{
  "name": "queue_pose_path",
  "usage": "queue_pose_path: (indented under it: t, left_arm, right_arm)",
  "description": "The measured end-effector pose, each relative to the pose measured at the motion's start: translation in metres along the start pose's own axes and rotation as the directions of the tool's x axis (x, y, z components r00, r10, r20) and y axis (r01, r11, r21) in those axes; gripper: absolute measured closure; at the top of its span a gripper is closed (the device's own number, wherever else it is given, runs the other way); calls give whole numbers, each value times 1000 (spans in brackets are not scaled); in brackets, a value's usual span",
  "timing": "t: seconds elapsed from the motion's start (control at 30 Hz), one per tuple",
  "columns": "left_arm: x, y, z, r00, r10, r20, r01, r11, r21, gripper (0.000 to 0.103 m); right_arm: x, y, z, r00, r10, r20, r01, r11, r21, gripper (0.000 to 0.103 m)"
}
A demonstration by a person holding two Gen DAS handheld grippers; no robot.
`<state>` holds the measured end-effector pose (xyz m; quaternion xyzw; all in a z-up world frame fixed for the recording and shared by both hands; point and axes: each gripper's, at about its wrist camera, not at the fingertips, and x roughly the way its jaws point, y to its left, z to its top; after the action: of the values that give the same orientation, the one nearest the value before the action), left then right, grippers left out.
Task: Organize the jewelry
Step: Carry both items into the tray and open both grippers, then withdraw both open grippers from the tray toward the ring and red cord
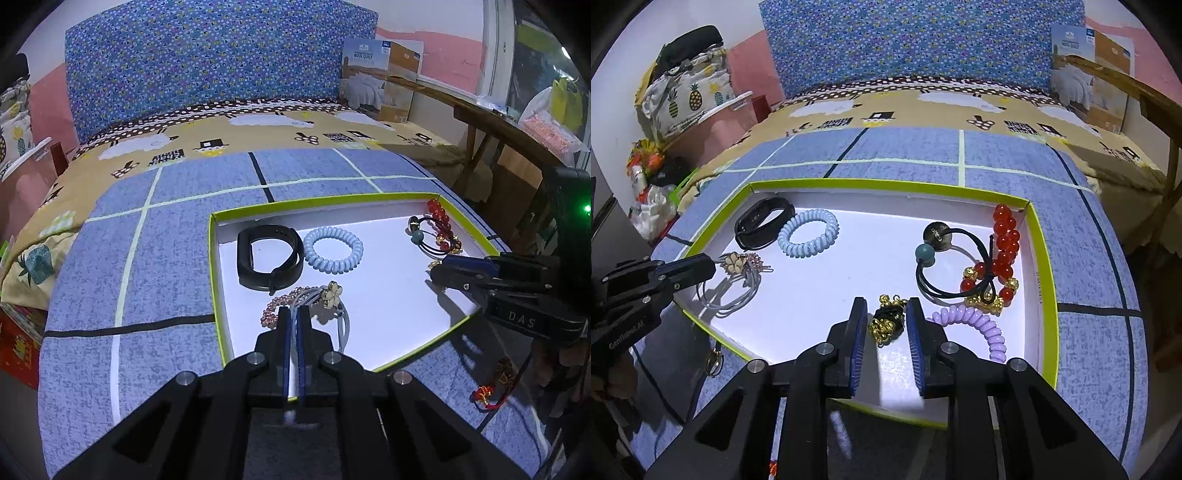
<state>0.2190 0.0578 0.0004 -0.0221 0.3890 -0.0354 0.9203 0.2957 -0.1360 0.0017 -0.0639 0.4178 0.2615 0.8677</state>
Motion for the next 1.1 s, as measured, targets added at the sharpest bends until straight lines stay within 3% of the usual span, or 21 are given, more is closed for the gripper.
queue_pose_path:
  t: [0.1,0.47,1.1]
  left_arm:
    - [-2,2,-1,1000,-11,6,11,1000,-16,88]
    - [-30,2,-10,996,-10,83,12,1000,-29,87]
    - [-114,-29,-65,982,-23,188,21,1000,17,87]
  right_arm:
    - [-6,1,0,1000,1,17,-1,1000,-5,79]
    - [-44,10,-7,995,7,98,-5,1000,-23,78]
    - [-132,38,-85,981,32,191,-32,999,-2,78]
